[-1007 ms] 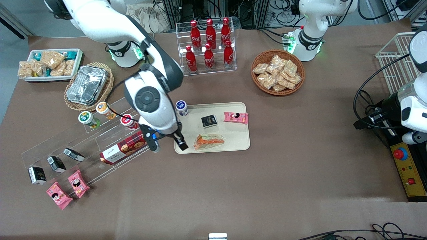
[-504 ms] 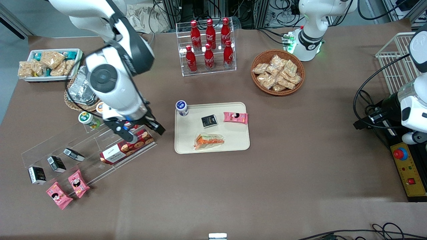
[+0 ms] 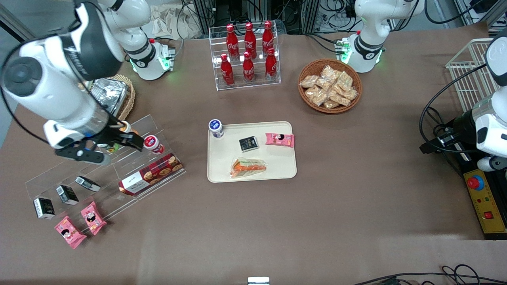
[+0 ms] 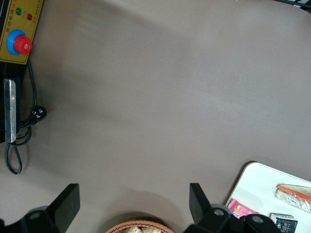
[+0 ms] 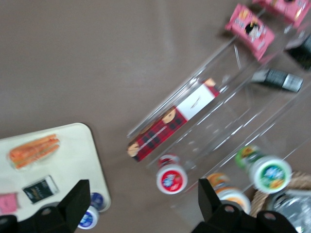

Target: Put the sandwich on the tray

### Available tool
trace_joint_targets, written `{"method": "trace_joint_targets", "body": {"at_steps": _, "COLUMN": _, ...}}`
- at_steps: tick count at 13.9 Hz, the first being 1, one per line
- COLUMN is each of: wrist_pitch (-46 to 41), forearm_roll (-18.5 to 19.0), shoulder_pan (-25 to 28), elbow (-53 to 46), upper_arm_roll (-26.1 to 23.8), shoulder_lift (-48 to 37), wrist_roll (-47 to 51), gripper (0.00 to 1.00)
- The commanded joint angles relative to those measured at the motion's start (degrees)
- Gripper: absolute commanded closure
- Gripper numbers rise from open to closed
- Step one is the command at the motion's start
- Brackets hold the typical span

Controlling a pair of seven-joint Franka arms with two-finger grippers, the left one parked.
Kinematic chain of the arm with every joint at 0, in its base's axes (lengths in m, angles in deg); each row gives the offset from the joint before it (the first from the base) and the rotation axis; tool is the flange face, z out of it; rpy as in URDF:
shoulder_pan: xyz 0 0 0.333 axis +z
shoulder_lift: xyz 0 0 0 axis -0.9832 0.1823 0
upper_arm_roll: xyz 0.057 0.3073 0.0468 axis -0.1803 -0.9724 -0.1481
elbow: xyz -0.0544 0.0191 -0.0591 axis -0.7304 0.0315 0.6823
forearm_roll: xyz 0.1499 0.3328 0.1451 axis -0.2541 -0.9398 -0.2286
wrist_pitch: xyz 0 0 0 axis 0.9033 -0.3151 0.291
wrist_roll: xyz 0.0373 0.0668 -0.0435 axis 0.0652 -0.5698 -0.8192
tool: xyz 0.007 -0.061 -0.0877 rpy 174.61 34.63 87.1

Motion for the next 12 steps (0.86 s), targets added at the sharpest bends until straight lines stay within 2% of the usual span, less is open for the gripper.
{"method": "trace_joint_targets", "body": {"at_steps": 1, "wrist_pitch": -0.19, "forearm_roll": -0.34, "shoulder_pan": -2.15, "elbow": 0.61, "upper_arm_roll": 0.33, "shoulder_lift": -2.87, "wrist_roll": -7.26, "gripper": 0.01}}
{"method": "trace_joint_targets", "body": {"at_steps": 3, "wrist_pitch": -0.1, "forearm_roll": -0.26, "shoulder_pan": -2.07, "elbow": -1.68, "upper_arm_roll": 3.04, "shoulder_lift": -2.87, "wrist_roll": -9.81, "gripper": 0.01}}
{"method": "trace_joint_targets", "body": {"at_steps": 6, "wrist_pitch": -0.01, "forearm_roll": 0.27, "shoulder_pan": -2.33, "elbow": -4.4, "upper_arm_roll": 6.3, "shoulder_lift": -2.52, "wrist_roll": -19.37, "gripper": 0.01}}
{"method": "trace_joint_targets", "body": {"at_steps": 8, "wrist_pitch": -0.19, "forearm_roll": 3.6, "shoulder_pan": -2.24, "elbow": -5.82, "upper_arm_roll": 6.75, "shoulder_lift": -2.34, "wrist_roll": -25.45, "gripper": 0.01}}
{"method": "trace_joint_targets", "body": {"at_steps": 10, "wrist_pitch": -0.63, "forearm_roll": 5.19, "shoulder_pan": -1.63, "elbow": -6.17, "upper_arm_roll": 6.84, "shoulder_lift": -2.6, "wrist_roll": -25.56, "gripper": 0.01}}
{"method": "trace_joint_targets", "body": {"at_steps": 12, "wrist_pitch": -2.12, "forearm_roll": 5.19, "shoulder_pan": -0.4, "elbow": -6.26, "upper_arm_roll": 6.92, "shoulder_lift": -2.6, "wrist_roll": -25.39, "gripper": 0.01}}
